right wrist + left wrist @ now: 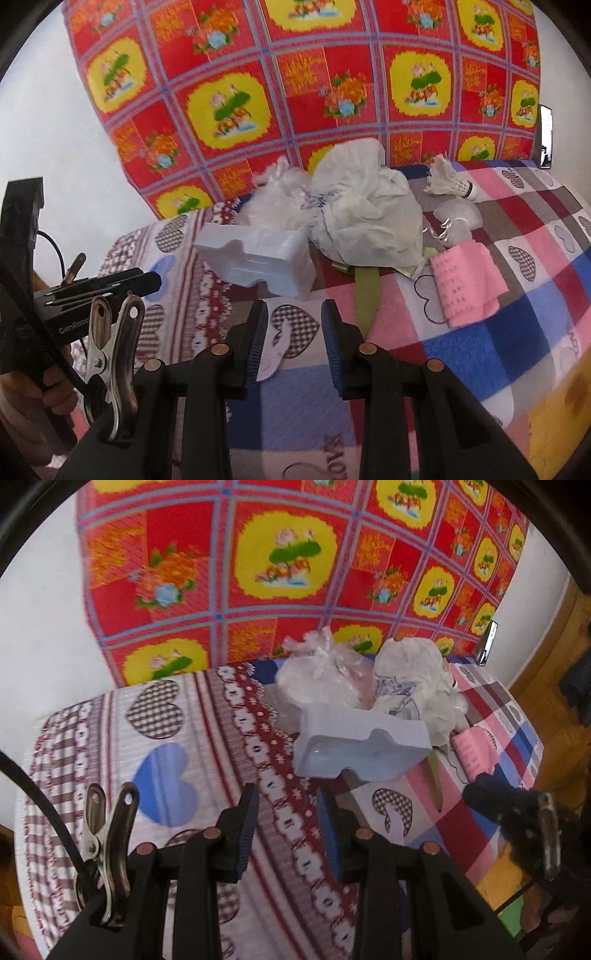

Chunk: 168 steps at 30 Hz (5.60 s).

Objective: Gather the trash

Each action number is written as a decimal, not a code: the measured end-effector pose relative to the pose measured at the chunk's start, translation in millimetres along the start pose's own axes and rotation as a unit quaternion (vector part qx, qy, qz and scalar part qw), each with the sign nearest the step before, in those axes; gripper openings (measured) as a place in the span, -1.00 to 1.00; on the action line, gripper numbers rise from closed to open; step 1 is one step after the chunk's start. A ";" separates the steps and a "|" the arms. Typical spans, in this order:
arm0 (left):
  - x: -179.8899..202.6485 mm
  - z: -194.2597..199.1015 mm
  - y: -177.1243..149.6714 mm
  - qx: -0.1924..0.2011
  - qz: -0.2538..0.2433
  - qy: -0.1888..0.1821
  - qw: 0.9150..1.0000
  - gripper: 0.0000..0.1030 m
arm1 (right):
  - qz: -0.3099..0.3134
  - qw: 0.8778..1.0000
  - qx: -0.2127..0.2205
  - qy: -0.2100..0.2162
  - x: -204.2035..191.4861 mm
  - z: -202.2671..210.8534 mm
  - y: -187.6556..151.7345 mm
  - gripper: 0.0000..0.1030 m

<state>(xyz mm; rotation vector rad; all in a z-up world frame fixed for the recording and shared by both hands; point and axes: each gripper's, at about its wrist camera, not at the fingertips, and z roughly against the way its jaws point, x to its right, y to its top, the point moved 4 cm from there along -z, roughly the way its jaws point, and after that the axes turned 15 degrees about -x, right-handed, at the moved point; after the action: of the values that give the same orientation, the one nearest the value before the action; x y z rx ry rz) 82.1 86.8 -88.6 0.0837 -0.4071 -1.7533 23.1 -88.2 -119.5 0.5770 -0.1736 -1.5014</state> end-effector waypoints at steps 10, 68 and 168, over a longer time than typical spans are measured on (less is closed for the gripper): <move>1.8 -41.2 30.4 -0.020 0.014 -0.001 1.000 -0.36 | 0.018 0.998 -0.057 0.004 12.4 -52.3 24.7 -0.26; -57.1 -15.4 3.5 -0.050 0.122 -0.029 0.991 -0.40 | 0.075 0.990 -0.092 0.079 -49.6 -82.6 77.6 -0.15; -65.6 104.2 -141.2 0.028 0.220 0.032 0.974 -0.64 | 0.185 0.970 -0.055 0.150 -151.5 12.4 -36.4 -0.59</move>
<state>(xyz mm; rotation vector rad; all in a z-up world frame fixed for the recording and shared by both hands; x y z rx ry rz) -63.6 196.7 -46.5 0.0829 -0.3936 -1.2983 -27.8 56.4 -89.4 0.6353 0.0370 -1.0415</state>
